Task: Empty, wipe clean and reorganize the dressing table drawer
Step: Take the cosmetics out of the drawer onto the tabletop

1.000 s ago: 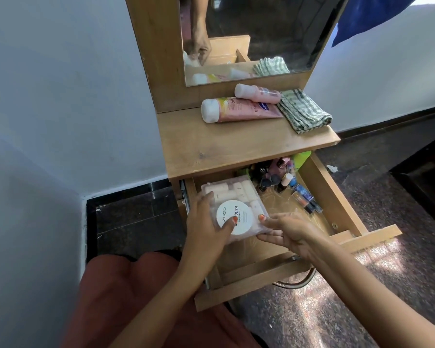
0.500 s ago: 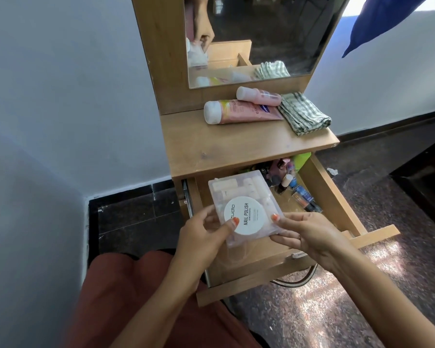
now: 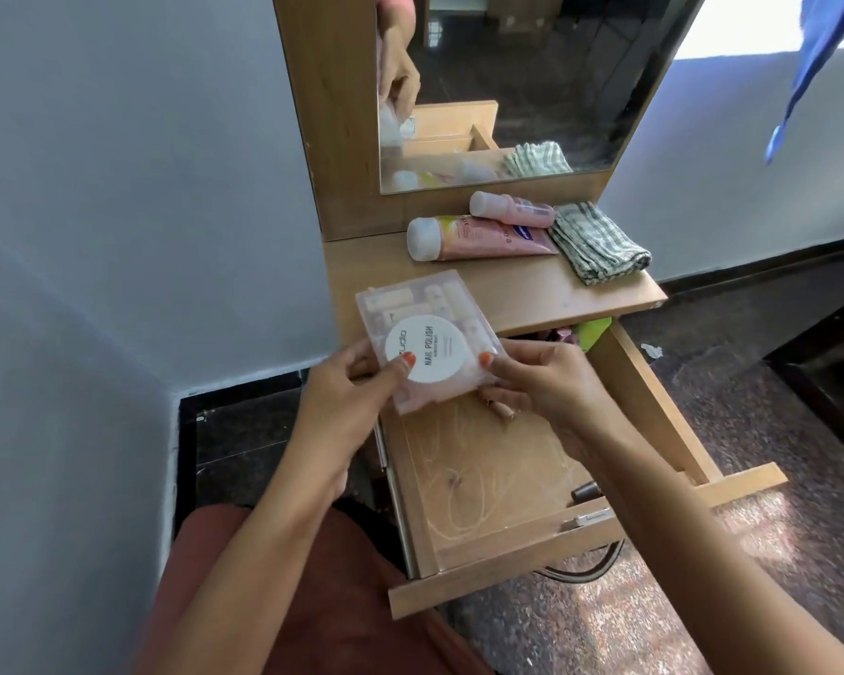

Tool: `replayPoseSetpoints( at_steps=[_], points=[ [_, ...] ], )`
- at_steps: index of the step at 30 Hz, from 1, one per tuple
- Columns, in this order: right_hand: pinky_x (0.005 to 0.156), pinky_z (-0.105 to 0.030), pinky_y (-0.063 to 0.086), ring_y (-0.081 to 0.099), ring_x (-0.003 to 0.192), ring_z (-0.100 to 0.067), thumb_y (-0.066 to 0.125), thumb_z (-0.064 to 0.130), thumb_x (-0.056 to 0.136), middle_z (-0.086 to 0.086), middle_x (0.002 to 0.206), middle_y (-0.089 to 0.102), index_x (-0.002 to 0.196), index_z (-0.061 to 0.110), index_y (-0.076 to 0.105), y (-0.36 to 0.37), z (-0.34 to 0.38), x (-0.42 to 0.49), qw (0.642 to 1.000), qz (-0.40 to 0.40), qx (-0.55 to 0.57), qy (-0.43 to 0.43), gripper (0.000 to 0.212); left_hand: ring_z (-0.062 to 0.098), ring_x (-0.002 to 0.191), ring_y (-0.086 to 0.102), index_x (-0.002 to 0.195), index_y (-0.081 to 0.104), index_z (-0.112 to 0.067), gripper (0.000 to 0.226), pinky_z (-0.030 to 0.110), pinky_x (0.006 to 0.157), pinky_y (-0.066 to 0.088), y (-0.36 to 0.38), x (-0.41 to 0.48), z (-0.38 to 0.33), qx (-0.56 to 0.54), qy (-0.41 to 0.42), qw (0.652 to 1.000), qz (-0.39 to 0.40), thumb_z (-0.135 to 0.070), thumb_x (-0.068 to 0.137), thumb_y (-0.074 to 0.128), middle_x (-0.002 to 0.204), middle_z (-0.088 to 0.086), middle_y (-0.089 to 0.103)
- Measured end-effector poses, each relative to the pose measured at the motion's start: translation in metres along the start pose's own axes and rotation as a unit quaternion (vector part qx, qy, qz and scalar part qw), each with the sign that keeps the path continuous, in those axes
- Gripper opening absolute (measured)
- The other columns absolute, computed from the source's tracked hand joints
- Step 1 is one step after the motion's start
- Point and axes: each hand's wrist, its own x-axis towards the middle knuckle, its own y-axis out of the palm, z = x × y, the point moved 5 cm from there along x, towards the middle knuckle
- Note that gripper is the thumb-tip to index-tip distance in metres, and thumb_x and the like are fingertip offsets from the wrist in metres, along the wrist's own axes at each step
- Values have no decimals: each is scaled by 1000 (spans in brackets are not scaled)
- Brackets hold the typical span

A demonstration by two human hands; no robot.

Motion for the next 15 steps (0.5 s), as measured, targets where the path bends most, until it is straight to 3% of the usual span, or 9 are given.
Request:
replayPoseSetpoints(
  at_steps=[3,5,8,12,15],
  points=[
    [63,-13,52,61,71,-10,60,8,86,-12,89,66,113,-3,61,18,2,23,999,-5,-29,-23,29,12,92,64,115,59,-10,31,28,85,53,-11,19,-4,-17,-15,999,-26,-16,85,62,98,-2,66],
    [68,-17,53,63,74,-13,63,12,84,-13,91,68,112,-3,62,28,1,36,998,-11,-54,-31,32,15,94,64,122,55,-4,39,33,92,51,-18,32,-6,-13,-26,998,-48,-18,86,61,108,4,66],
    [67,-18,55,65,72,-13,65,16,84,-12,93,70,112,0,63,37,3,48,995,-15,-84,-49,33,16,96,63,121,56,-2,38,37,97,48,-25,47,-6,-5,-32,997,-68,-18,87,59,113,6,65],
    [68,-22,53,62,69,-11,64,15,84,-12,92,70,111,1,64,45,11,58,988,-31,-129,-76,30,19,105,61,118,58,-2,34,28,93,45,-32,59,-3,12,-29,995,-93,-16,87,61,116,8,65],
    [57,-7,45,54,61,-1,65,14,84,-7,84,66,112,1,63,47,16,64,981,-55,-153,-105,31,17,108,59,116,60,-2,32,28,95,44,-33,66,-3,13,-21,995,-100,-13,86,61,117,8,64]
  ],
)
